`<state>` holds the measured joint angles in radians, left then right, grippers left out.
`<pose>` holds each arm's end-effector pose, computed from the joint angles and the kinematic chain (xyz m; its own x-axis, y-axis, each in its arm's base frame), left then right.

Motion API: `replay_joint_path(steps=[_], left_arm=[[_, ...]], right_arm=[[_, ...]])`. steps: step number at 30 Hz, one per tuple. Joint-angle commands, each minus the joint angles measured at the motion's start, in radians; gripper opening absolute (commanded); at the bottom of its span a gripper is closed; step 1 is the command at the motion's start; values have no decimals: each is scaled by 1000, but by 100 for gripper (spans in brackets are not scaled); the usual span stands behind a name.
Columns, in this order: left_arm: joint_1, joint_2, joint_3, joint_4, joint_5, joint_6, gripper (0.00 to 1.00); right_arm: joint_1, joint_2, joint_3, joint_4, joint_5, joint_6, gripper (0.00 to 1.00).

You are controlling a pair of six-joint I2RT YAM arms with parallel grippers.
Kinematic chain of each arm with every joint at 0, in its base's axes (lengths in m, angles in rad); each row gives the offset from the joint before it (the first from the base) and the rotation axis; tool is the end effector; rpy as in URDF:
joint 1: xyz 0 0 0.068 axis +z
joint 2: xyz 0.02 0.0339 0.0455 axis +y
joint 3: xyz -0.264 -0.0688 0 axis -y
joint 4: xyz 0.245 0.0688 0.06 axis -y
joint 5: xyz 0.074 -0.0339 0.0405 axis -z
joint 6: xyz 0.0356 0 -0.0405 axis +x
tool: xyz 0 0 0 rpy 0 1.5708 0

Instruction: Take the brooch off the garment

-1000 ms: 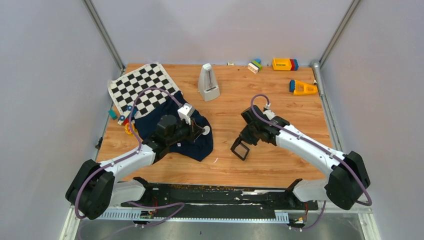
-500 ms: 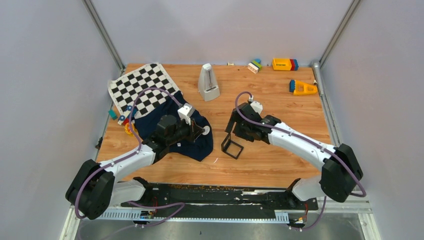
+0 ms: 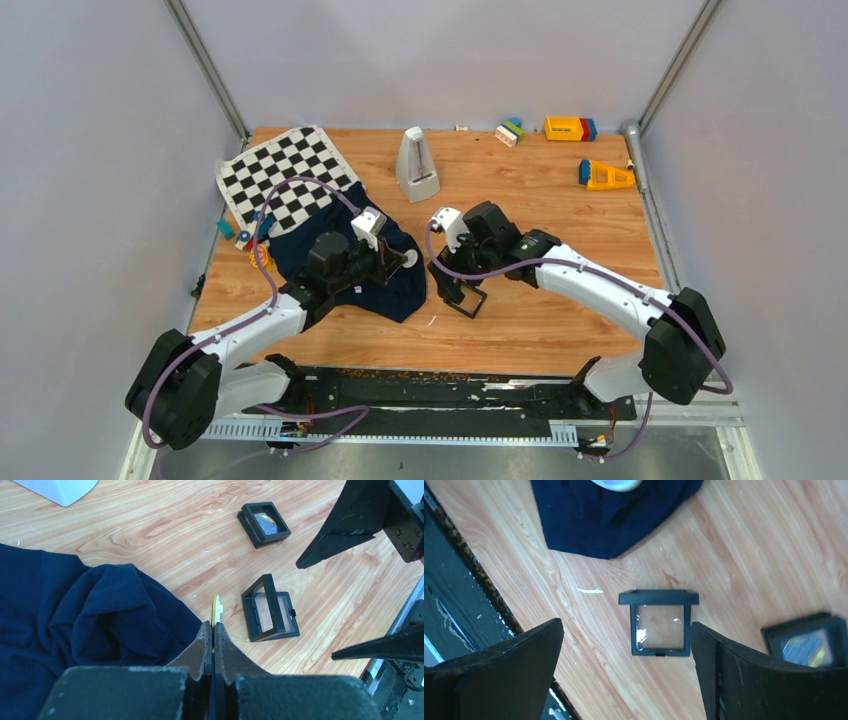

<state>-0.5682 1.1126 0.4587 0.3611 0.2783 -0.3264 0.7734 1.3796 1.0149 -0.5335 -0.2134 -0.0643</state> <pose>0.1952 -0.1362 0.2176 -0.4674 -0.0674 -0.8815 0.6221 0.6834 -0.3821 0.2007 0.2065 0.2563 -0.5086 -0.5843 -0.6324 -0.8115 0.5708 0.1253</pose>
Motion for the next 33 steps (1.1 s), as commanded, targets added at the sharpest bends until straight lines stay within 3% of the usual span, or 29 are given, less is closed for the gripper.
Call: replay_joint_path(steps=[1, 5, 33], left_arm=[[-2, -20, -9, 36, -37, 15, 0], [-1, -6, -9, 24, -90, -3, 0], [-2, -22, -15, 23, -94, -4, 0]], right_arm=[[23, 43, 114, -29, -87, -287, 99], [24, 117, 202, -60, 40, -208, 100], [17, 250, 208, -82, 73, -66, 100]])
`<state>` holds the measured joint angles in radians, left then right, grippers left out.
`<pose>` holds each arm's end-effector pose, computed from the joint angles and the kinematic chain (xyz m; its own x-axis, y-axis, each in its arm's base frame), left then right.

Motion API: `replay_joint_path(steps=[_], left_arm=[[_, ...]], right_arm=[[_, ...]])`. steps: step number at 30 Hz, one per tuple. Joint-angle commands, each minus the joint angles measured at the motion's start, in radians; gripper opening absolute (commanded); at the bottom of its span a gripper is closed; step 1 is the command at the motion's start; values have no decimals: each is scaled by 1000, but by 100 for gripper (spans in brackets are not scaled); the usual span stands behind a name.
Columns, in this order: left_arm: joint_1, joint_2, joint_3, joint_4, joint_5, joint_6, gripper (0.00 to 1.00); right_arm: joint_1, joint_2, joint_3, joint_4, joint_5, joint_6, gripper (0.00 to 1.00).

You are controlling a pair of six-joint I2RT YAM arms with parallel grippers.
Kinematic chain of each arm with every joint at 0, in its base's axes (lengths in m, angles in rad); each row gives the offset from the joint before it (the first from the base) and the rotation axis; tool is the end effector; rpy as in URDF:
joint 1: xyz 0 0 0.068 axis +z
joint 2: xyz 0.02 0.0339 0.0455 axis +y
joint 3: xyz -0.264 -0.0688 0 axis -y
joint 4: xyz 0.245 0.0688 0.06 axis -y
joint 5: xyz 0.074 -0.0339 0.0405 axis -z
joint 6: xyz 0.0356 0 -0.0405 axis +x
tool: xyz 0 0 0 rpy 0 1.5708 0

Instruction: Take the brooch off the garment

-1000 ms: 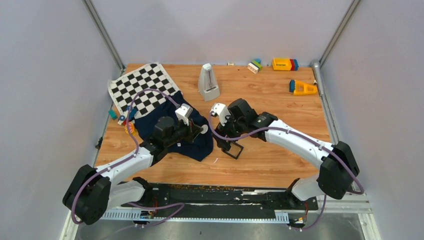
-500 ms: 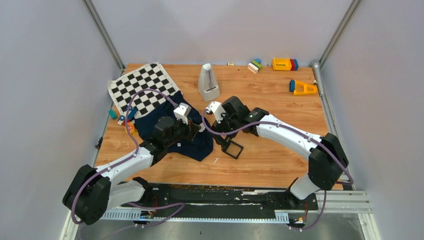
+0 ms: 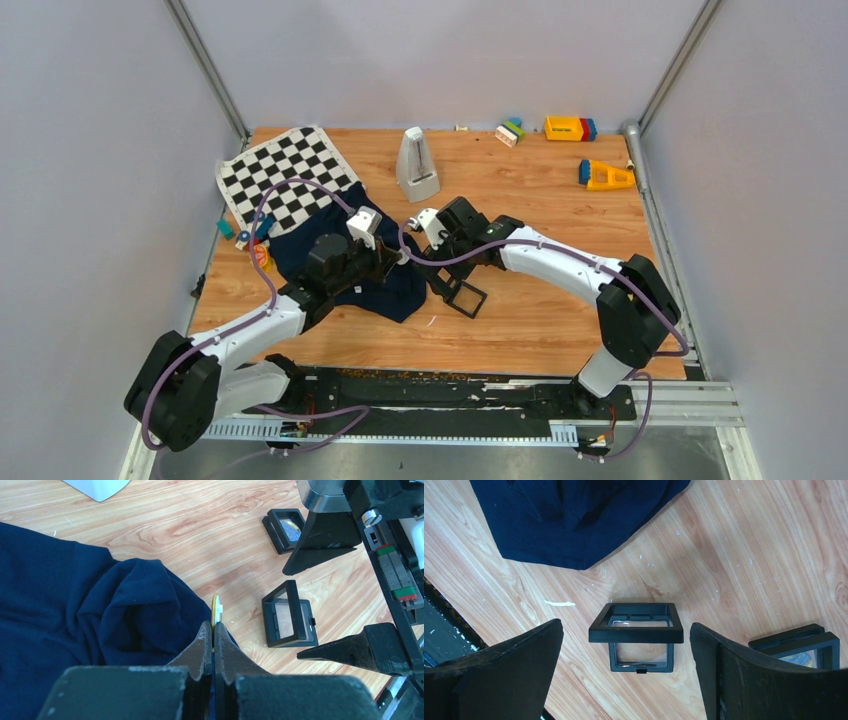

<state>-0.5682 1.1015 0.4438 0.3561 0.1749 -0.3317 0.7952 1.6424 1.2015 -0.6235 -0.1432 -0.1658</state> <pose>0.1950 -0.1318 0.2143 -0.4549 -0.0900 -0.8860 0.5519 0.7523 -0.3598 0.2338 0.2456 0.2310 -0.4792 -0.7220 -0.4990 -0.8459 0.5317 0.0430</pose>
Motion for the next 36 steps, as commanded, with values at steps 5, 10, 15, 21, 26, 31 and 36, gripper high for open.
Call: replay_joint_path(steps=[5, 10, 15, 21, 26, 31, 36], left_arm=[[-2, -9, -1, 27, 9, 3, 0], [-2, -10, -1, 28, 9, 5, 0], [-1, -9, -1, 28, 8, 6, 0], [-2, -5, 1, 28, 8, 6, 0], [-2, -12, -1, 26, 3, 8, 0], [-2, -12, -1, 25, 5, 7, 0], [-2, -14, -1, 24, 5, 8, 0]], right_arm=[[-5, -24, 2, 7, 2, 33, 100], [-5, -16, -5, 2, 7, 29, 100], [-5, -10, -13, -1, 27, 29, 95], [-5, -9, -2, -1, 46, 33, 89], [-5, 0, 0, 1, 50, 29, 82], [-5, 16, 0, 2, 47, 29, 76], [-6, 31, 4, 5, 37, 29, 76]])
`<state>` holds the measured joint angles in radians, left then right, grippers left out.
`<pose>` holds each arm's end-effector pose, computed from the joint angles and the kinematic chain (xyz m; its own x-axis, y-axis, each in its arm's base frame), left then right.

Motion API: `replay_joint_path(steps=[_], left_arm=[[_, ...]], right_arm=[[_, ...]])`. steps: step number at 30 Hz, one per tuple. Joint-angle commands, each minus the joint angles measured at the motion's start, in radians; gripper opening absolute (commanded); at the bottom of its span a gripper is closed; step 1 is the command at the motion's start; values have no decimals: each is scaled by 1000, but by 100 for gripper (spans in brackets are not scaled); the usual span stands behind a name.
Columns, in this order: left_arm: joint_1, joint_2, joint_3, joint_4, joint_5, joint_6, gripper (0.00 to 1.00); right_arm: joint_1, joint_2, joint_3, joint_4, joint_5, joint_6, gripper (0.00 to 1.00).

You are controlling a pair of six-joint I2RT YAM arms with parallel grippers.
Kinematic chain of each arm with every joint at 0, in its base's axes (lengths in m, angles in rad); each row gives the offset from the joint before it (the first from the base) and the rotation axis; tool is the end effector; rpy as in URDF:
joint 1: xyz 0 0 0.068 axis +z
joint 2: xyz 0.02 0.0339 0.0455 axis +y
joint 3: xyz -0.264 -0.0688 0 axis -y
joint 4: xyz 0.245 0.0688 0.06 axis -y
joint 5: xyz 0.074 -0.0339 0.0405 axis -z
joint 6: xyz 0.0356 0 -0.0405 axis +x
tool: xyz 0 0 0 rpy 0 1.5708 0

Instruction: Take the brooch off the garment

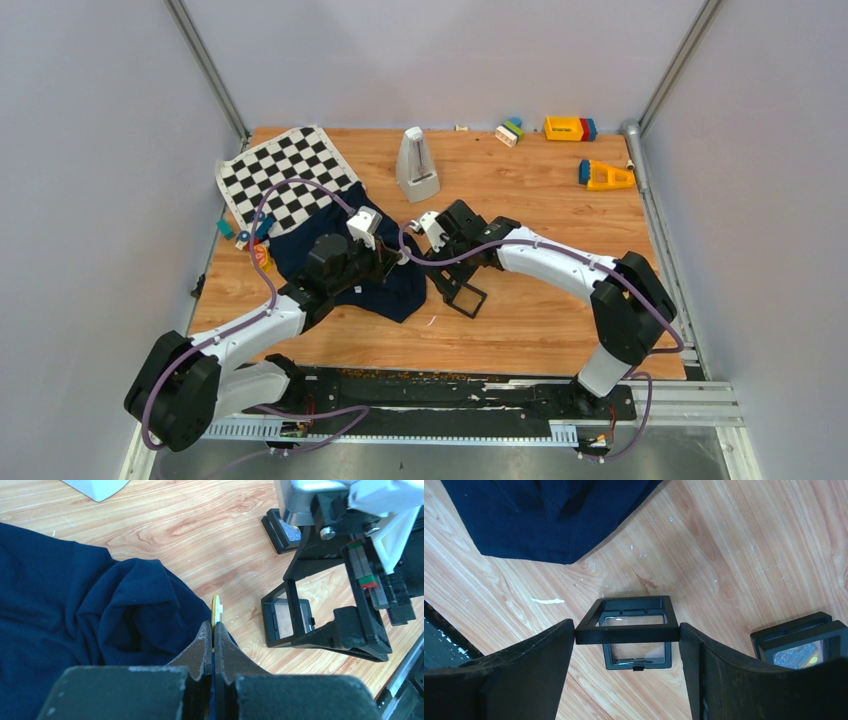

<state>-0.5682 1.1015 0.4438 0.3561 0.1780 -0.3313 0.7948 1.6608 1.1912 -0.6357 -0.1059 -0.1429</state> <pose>0.1949 -0.1319 0.2143 -0.4554 -0.0891 -0.8858 0.5541 0.7504 -0.3603 0.2344 0.2442 0.2213 -0.5137 -0.7257 -0.4577 -0.8245 0.5651 0.0296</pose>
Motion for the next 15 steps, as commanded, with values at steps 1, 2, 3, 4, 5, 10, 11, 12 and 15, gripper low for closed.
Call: replay_joint_path(steps=[1, 2, 3, 4, 5, 10, 11, 12, 15], left_arm=[[-2, -15, -1, 23, 2, 8, 0], [-2, -14, -1, 23, 2, 8, 0], [0, -14, -1, 23, 1, 8, 0], [0, -14, -1, 23, 1, 8, 0], [-1, -14, -1, 23, 1, 8, 0], [-2, -17, -1, 22, 0, 8, 0], [-2, -17, -1, 22, 0, 8, 0], [-2, -18, -1, 22, 0, 8, 0], [-1, -21, -1, 20, -2, 8, 0]], right_arm=[[-4, 15, 16, 18, 2, 6, 76], [-5, 16, 16, 18, 2, 6, 75], [-6, 15, 19, 17, 2, 8, 72], [-6, 15, 20, 17, 2, 11, 70], [-5, 13, 21, 17, 2, 14, 68], [-15, 2, 31, 26, 124, 122, 57], [-21, 5, 40, 26, 178, 182, 49], [-28, 9, 49, 19, 206, 231, 43], [-42, 16, 66, 9, 245, 357, 40]])
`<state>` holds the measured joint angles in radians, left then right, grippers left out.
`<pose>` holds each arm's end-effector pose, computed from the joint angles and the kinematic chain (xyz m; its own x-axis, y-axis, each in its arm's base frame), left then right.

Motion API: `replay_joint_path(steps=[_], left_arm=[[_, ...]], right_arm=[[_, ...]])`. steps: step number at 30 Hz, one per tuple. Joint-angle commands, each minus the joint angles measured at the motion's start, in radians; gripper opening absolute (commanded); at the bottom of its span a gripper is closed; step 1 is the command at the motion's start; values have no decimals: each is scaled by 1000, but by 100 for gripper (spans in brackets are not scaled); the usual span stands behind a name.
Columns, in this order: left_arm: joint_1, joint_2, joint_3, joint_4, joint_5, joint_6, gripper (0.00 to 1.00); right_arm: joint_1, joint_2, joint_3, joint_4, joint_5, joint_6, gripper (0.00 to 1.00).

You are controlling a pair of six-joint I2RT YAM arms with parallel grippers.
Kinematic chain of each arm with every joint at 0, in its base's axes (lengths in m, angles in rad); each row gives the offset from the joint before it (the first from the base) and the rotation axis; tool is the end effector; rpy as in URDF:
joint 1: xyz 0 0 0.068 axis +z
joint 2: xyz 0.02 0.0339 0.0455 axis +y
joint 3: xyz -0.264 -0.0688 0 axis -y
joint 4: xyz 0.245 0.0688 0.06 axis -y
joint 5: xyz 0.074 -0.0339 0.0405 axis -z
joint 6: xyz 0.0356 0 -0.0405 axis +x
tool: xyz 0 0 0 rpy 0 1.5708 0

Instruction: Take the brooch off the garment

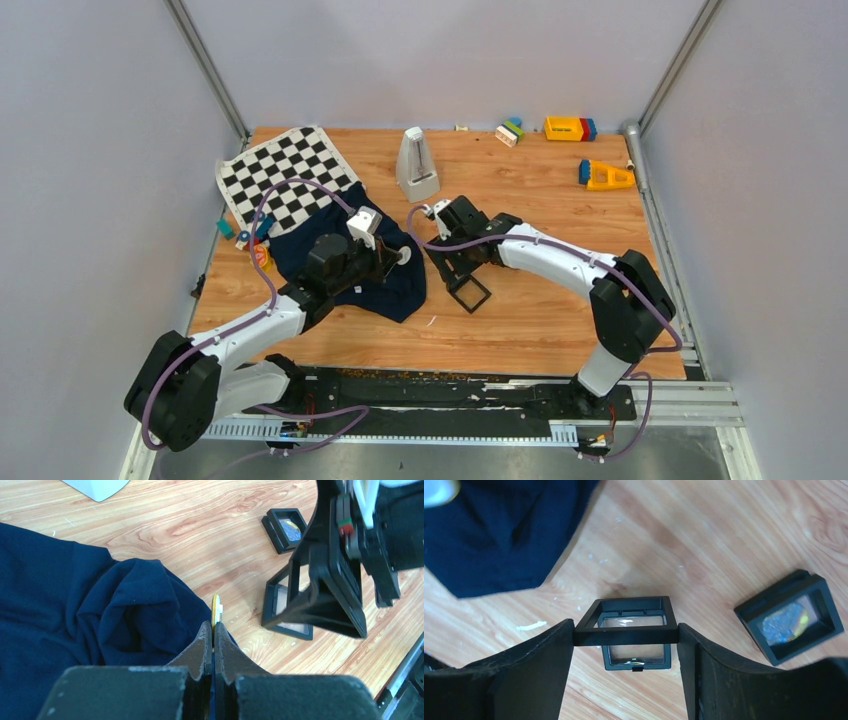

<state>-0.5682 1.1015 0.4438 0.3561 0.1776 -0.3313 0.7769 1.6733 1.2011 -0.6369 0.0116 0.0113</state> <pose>0.1949 -0.1319 0.2143 -0.4553 -0.0892 -0.8859 0.5539 0.7507 -0.3602 0.2437 0.2390 0.2200 -0.6463 -0.6195 -0.4456 -0.6901 0.7237 -0.0054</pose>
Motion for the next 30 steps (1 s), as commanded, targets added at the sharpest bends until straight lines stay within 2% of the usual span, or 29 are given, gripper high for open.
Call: replay_joint_path(steps=[1, 4, 7, 12, 13, 14, 15, 16, 20, 22, 24, 27, 30], left_arm=[[-1, -23, -1, 20, -2, 8, 0], [-1, -26, -2, 20, -4, 8, 0], [-2, -24, -2, 21, -3, 8, 0], [-1, -19, -2, 21, -4, 8, 0], [-2, -19, -2, 21, -5, 8, 0], [-2, -19, -2, 21, -6, 8, 0], [-2, -19, -2, 21, -6, 9, 0], [-1, -19, -3, 21, -6, 9, 0], [-2, -15, -2, 24, 4, 13, 0], [-2, -13, 0, 28, 23, 24, 0], [-2, -7, 1, 43, 57, 40, 0], [-6, 19, -4, 96, 107, 49, 0], [-67, 48, 7, 107, 82, 89, 0]], right_arm=[[-27, 5, 59, 10, 150, 245, 41], [-43, 23, 95, -21, 282, 459, 42], [-58, 46, 153, -73, 346, 731, 39], [-70, 34, 157, -66, 387, 1086, 47], [-70, 27, 155, -66, 388, 1147, 67], [-70, 19, 152, -64, 387, 1190, 93], [-70, 13, 152, -62, 388, 1214, 99], [-70, 4, 153, -59, 393, 1219, 100], [-71, -55, 122, -38, 476, 1106, 100], [-78, -103, 70, 2, 510, 983, 100], [-94, -160, -1, 122, 444, 744, 100], [-126, -241, -143, 267, 231, 409, 100], [-165, -293, -212, 297, 179, 274, 100]])
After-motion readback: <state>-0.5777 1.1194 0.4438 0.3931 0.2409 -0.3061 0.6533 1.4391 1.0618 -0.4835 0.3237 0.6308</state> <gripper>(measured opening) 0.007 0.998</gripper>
